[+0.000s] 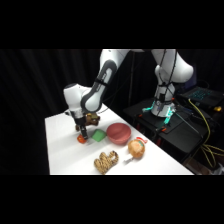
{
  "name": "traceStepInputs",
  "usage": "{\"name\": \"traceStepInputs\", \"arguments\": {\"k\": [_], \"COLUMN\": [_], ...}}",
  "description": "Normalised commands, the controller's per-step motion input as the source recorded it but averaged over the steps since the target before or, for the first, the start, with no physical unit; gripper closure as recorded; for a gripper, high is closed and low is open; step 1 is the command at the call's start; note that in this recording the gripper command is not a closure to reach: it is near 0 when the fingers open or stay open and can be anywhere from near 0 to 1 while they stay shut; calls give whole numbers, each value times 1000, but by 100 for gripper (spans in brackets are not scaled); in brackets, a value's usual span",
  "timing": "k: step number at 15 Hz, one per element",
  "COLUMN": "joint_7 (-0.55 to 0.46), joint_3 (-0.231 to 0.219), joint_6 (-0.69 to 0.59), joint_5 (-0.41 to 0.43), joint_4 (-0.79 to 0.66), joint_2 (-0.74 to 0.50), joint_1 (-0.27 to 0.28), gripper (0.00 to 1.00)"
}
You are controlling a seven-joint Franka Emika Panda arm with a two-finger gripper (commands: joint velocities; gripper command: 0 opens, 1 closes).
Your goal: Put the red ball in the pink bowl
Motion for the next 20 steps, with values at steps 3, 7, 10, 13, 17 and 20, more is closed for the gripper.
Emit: {"name": "traceStepInputs", "arguments": {"k": [3, 7, 10, 13, 17, 20], "joint_7": [-99, -61, 19, 48, -9, 2], "joint_3": [12, -46, -101, -84, -58, -69], "joint_6": [136, 100, -18, -284, -475, -284], "joint_5": [30, -42, -110, -108, -100, -118], "joint_4": [-17, -56, -97, -202, -274, -433], "joint_2": [-9, -107, -218, -477, -660, -656], "joint_1": [-1, 53, 124, 140, 105, 108], "gripper": [100, 94, 10, 9, 10, 9]}}
